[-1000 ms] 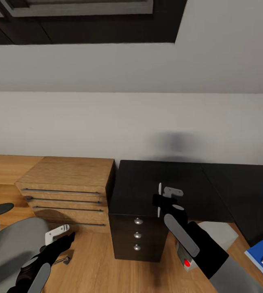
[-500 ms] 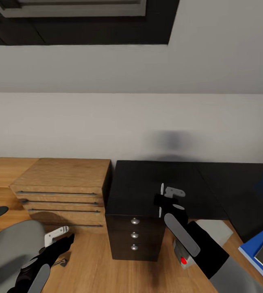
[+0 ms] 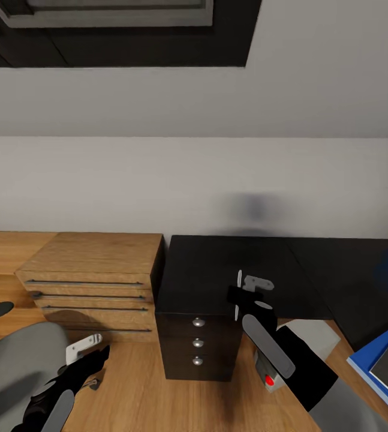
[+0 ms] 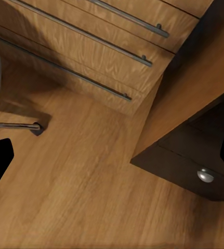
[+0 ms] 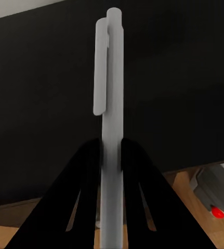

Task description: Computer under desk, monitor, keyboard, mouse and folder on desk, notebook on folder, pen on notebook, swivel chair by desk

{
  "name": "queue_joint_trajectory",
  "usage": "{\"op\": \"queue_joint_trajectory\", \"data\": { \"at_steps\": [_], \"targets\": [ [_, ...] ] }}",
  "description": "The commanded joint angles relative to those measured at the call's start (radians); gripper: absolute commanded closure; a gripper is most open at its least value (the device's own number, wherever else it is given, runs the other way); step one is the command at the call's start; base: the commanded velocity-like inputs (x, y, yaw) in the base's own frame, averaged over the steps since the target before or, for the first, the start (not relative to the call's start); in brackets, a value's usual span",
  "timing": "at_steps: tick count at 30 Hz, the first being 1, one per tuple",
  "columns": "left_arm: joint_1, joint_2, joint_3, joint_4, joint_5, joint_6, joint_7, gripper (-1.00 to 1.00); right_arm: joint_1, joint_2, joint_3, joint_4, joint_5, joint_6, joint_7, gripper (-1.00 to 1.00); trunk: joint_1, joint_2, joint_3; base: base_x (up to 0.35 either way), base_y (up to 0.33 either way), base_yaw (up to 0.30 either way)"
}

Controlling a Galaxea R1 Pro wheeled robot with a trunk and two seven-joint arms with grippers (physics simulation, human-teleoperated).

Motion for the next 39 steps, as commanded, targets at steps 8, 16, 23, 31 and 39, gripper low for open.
{"op": "queue_joint_trajectory", "data": {
  "at_steps": [8,16,23,31,39],
  "targets": [
    [-0.001,0.001,-0.001,0.0,0.01,0.003,0.009,-1.0,-0.001,-0.002,0.002,-0.001,-0.005,0.003,-0.006,1.0,0.0,-0.001,0.0,-0.001,0.0,-0.129],
    [-0.001,0.001,-0.002,0.0,0.009,0.002,0.009,-1.0,-0.002,-0.002,0.002,-0.001,-0.005,0.002,-0.006,1.0,0.0,-0.001,0.004,0.0,0.0,-0.23],
    [-0.001,0.0,-0.002,0.0,0.004,0.001,0.009,-1.0,-0.001,-0.004,-0.001,0.002,-0.006,0.002,-0.006,1.0,0.0,-0.001,0.008,0.0,0.0,-0.247],
    [-0.001,0.002,-0.002,-0.019,0.008,-0.002,0.002,-1.0,-0.001,-0.004,-0.004,0.005,-0.006,0.002,-0.006,1.0,0.0,-0.001,0.011,0.0,0.0,-0.252],
    [0.14,0.003,-0.002,-0.225,0.009,-0.018,-0.003,-1.0,-0.002,-0.006,-0.031,0.014,-0.006,0.004,-0.007,1.0,0.0,-0.001,0.015,0.0,0.0,-0.253]
  ]
}}
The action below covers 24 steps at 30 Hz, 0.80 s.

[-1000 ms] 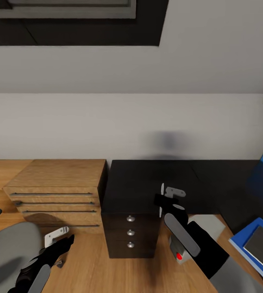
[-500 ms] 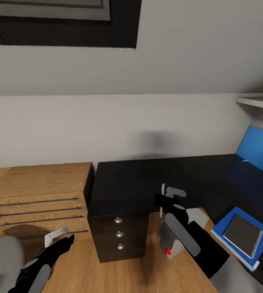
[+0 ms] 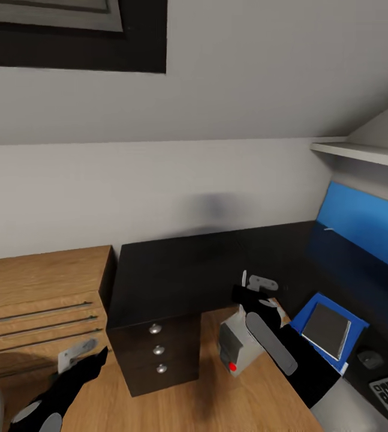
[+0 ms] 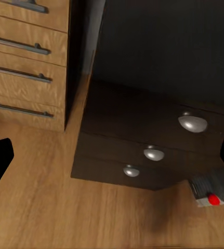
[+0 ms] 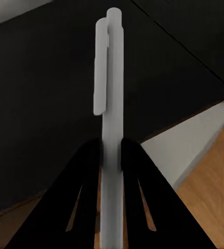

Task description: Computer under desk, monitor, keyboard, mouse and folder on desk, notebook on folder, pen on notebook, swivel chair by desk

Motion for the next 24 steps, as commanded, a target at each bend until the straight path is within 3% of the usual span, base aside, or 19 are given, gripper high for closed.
{"op": "queue_joint_trajectory", "data": {
  "at_steps": [1,3,5,11,23,24],
  "targets": [
    [0.008,0.001,-0.002,-0.012,0.011,0.0,0.009,-1.0,-0.002,-0.001,-0.007,0.001,-0.005,0.004,-0.006,1.0,0.0,-0.001,-0.001,0.0,0.0,-0.253],
    [0.015,0.001,-0.003,-0.021,0.01,-0.001,0.009,-1.0,-0.001,-0.008,-0.02,0.003,-0.004,0.004,-0.006,1.0,0.0,-0.001,0.0,0.0,0.0,-0.253],
    [0.021,0.001,-0.003,-0.026,0.009,-0.001,0.01,-1.0,-0.001,-0.036,-0.05,0.007,-0.004,0.004,-0.004,1.0,0.0,-0.001,0.001,0.0,0.0,-0.258],
    [0.022,0.001,-0.003,-0.027,0.008,-0.001,0.01,-1.0,-0.001,-0.046,-0.099,0.021,-0.004,0.006,-0.003,1.0,0.0,-0.001,0.003,0.0,0.0,-0.262],
    [0.022,0.0,-0.004,-0.025,0.007,0.001,0.013,-1.0,-0.001,-0.067,-0.153,0.047,-0.003,0.006,0.0,1.0,0.0,-0.001,0.004,0.0,0.0,-0.268],
    [0.022,0.0,-0.004,-0.025,0.007,0.001,0.014,-1.0,-0.001,-0.069,-0.174,0.053,-0.003,0.006,0.0,1.0,0.0,-0.001,0.004,0.0,0.0,-0.27]
  ]
}}
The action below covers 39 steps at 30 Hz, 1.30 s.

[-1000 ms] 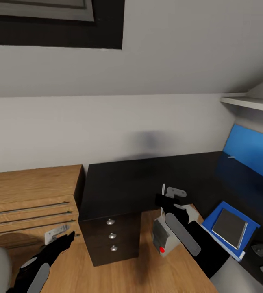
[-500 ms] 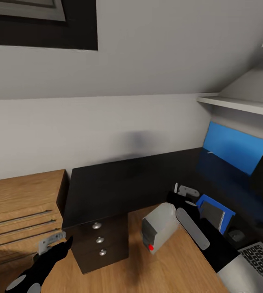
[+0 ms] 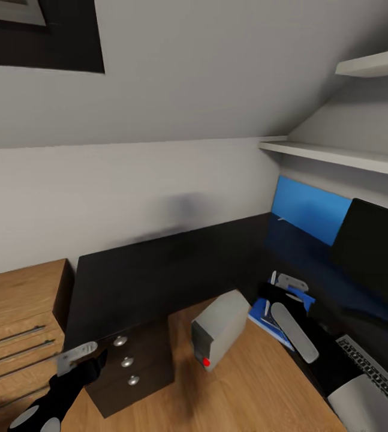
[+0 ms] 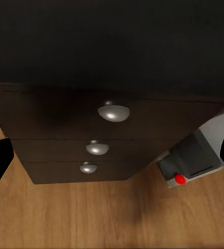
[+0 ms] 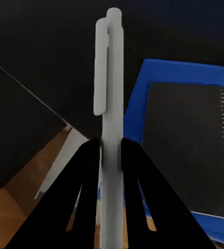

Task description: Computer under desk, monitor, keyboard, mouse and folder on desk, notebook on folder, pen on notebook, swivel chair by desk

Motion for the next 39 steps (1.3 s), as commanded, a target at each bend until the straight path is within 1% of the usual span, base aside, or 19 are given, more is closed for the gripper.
{"op": "queue_joint_trajectory", "data": {
  "at_steps": [1,3,5,13,18,28,35,36,39],
  "targets": [
    [0.0,0.001,-0.002,-0.002,0.011,0.002,0.01,-1.0,-0.001,-0.002,-0.009,0.005,-0.005,0.003,-0.005,1.0,0.0,-0.001,-0.001,0.0,0.0,-0.27],
    [0.0,0.001,-0.002,-0.002,0.011,0.002,0.01,-1.0,-0.001,-0.002,-0.022,0.015,-0.004,0.002,-0.003,1.0,0.0,-0.001,-0.001,0.0,0.0,-0.27],
    [0.0,0.0,-0.002,-0.001,0.011,0.002,0.011,-1.0,-0.001,-0.003,-0.026,0.019,-0.004,0.002,-0.002,1.0,0.0,-0.001,-0.001,0.0,0.0,-0.27],
    [0.0,0.0,-0.002,-0.001,0.011,0.002,0.012,-1.0,-0.002,-0.002,-0.028,0.028,-0.003,0.0,0.002,1.0,0.0,-0.001,-0.001,0.009,0.0,-0.27],
    [0.0,0.0,-0.002,-0.001,0.011,0.003,0.012,-1.0,-0.002,0.0,-0.024,0.035,-0.003,0.0,0.002,1.0,0.0,-0.001,-0.001,0.162,0.0,-0.221],
    [0.0,-0.001,-0.002,-0.001,0.011,0.003,0.013,-1.0,-0.002,0.0,-0.022,0.031,-0.003,0.0,0.001,1.0,0.0,-0.001,-0.001,0.277,0.0,-0.043],
    [0.0,-0.001,-0.002,-0.001,0.011,0.005,0.014,-1.0,-0.002,0.0,-0.021,0.034,-0.003,0.002,0.001,1.0,0.0,-0.001,-0.001,0.038,0.0,-0.001],
    [0.0,-0.001,-0.002,-0.001,0.011,0.006,0.015,-1.0,-0.002,0.004,-0.015,0.055,-0.004,0.04,0.002,1.0,0.0,-0.001,-0.001,0.002,0.0,0.0],
    [0.0,-0.001,-0.002,-0.001,0.011,0.006,0.015,-1.0,-0.002,0.007,-0.013,0.079,-0.006,0.076,0.003,1.0,0.0,-0.001,-0.001,0.001,0.0,0.0]
  ]
}}
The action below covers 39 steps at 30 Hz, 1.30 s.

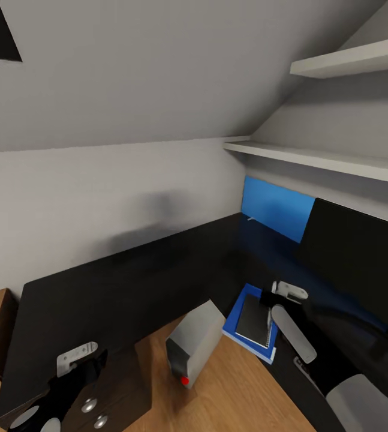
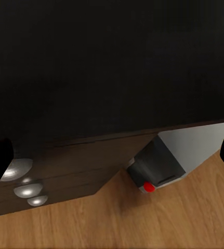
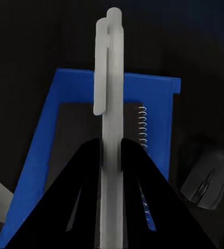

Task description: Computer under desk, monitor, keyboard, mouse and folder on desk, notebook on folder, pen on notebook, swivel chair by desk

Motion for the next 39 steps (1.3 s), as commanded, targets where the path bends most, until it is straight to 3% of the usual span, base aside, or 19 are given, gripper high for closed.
{"op": "queue_joint_trajectory", "data": {
  "at_steps": [1,12,18,39],
  "targets": [
    [0.0,0.001,-0.002,-0.002,0.01,0.002,0.009,-1.0,-0.001,0.0,0.004,0.011,-0.007,0.025,-0.004,1.0,0.0,-0.001,-0.001,0.0,0.0,0.0],
    [0.0,-0.001,-0.003,-0.003,0.01,0.003,0.009,-1.0,-0.002,0.017,0.004,0.039,-0.005,0.039,0.046,1.0,0.0,-0.001,-0.001,0.0,0.0,0.0],
    [0.0,-0.001,-0.004,-0.003,0.011,0.004,0.009,-1.0,-0.005,0.017,0.002,0.158,0.0,0.034,0.177,1.0,0.0,-0.001,-0.001,0.0,0.0,0.0],
    [0.0,-0.002,-0.03,-0.004,0.012,0.005,0.009,-1.0,-0.009,0.016,-0.002,0.246,0.004,-0.056,0.225,1.0,0.0,-0.001,-0.001,0.0,0.0,0.0]
  ]
}}
